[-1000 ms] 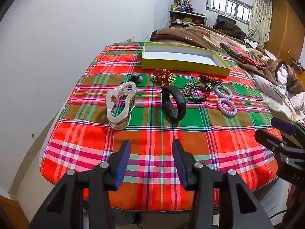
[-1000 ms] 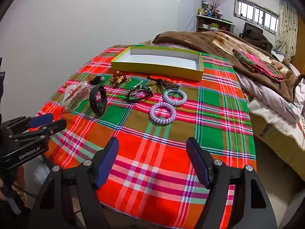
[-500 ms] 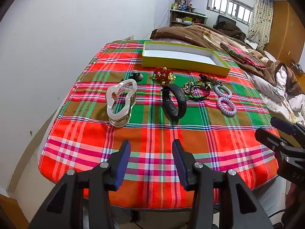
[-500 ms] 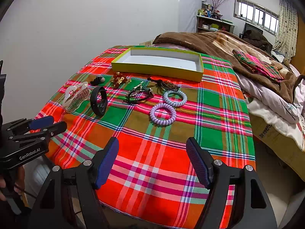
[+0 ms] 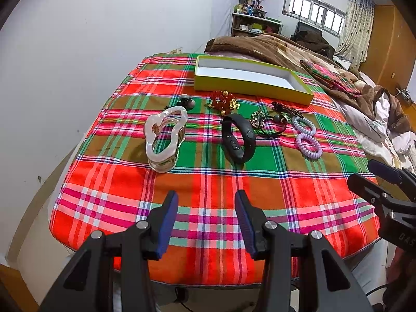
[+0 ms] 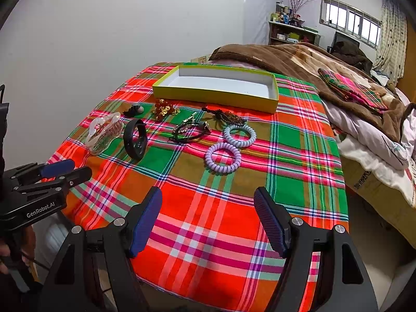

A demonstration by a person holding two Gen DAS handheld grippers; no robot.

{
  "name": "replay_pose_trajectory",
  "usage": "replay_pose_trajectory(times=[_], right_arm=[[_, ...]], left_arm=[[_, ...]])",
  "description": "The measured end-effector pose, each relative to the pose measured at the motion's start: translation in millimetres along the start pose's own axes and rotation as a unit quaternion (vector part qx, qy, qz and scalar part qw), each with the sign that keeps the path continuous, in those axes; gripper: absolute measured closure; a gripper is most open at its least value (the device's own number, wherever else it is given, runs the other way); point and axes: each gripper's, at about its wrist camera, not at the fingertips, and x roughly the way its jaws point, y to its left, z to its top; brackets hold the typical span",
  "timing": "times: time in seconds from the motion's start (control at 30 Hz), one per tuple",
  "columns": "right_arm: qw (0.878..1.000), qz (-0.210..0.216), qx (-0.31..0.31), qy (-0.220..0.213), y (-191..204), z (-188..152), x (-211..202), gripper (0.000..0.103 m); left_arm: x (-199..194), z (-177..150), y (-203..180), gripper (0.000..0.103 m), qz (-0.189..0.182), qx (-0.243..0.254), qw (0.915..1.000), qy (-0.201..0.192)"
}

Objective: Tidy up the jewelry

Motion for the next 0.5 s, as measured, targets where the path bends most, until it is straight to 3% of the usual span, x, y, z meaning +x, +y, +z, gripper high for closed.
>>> replay_pose_trajectory(times=[0.5], right_arm=[[1.000, 0.000, 0.001, 0.001, 0.8, -0.1, 0.5, 0.030]], left_arm=[[-3.1, -0.1, 1.2, 0.056, -0.010, -0.003, 0.9999, -0.005]])
